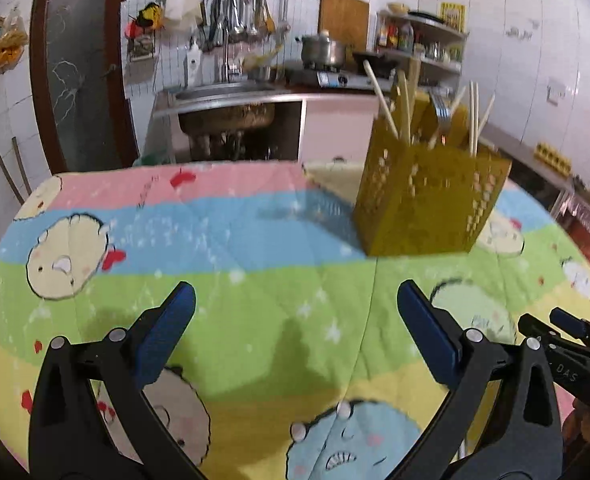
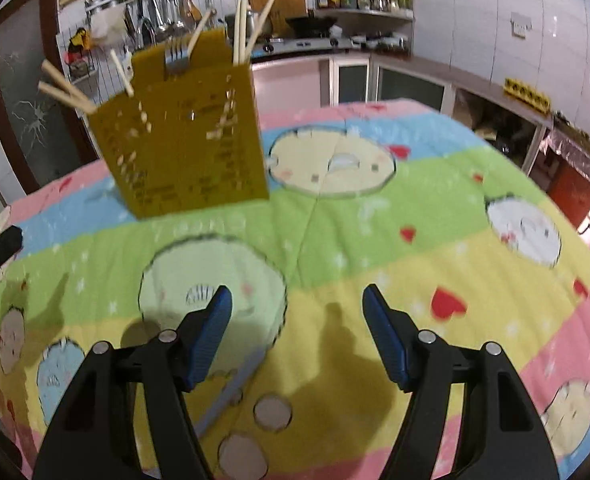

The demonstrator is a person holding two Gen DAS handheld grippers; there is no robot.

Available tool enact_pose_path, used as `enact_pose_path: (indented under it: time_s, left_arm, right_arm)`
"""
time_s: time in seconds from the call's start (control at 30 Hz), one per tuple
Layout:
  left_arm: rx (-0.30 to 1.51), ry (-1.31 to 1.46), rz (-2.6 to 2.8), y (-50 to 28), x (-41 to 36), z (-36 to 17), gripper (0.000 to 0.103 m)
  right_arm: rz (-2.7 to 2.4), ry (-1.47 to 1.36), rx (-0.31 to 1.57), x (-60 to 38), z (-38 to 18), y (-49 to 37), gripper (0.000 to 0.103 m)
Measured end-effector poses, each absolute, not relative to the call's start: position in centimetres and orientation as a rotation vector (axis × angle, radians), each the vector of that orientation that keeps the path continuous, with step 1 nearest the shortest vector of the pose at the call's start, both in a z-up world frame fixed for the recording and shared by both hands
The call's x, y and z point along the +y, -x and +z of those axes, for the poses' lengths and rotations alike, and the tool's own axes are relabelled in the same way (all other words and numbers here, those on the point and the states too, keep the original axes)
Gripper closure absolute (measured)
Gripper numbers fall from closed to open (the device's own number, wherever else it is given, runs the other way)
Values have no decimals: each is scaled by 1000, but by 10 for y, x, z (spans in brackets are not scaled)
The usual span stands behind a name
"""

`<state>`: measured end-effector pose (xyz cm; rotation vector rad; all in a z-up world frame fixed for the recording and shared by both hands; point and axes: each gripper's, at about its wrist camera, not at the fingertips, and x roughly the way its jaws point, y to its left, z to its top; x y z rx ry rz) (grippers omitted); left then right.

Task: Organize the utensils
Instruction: 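Close the left tool on the metal spoon while the right tool grasps a chopstick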

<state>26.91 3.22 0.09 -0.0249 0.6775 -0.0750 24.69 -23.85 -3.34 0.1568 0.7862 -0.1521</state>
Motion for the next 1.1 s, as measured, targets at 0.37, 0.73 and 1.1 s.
enact_pose_path:
  time_s: [0.37, 0.73, 1.1]
  left_arm:
    - [744, -10, -77, -260, 14, -16, 5]
    - [826, -19, -132, -257, -17, -35, 5]
    - [900, -14, -207, -253, -59, -44, 17]
  right_arm:
    - [-138, -172, 900, -215, -52, -245, 77]
    - [-48, -120, 895, -228, -48, -254, 91]
    - [-69, -94, 892, -271, -42, -249, 91]
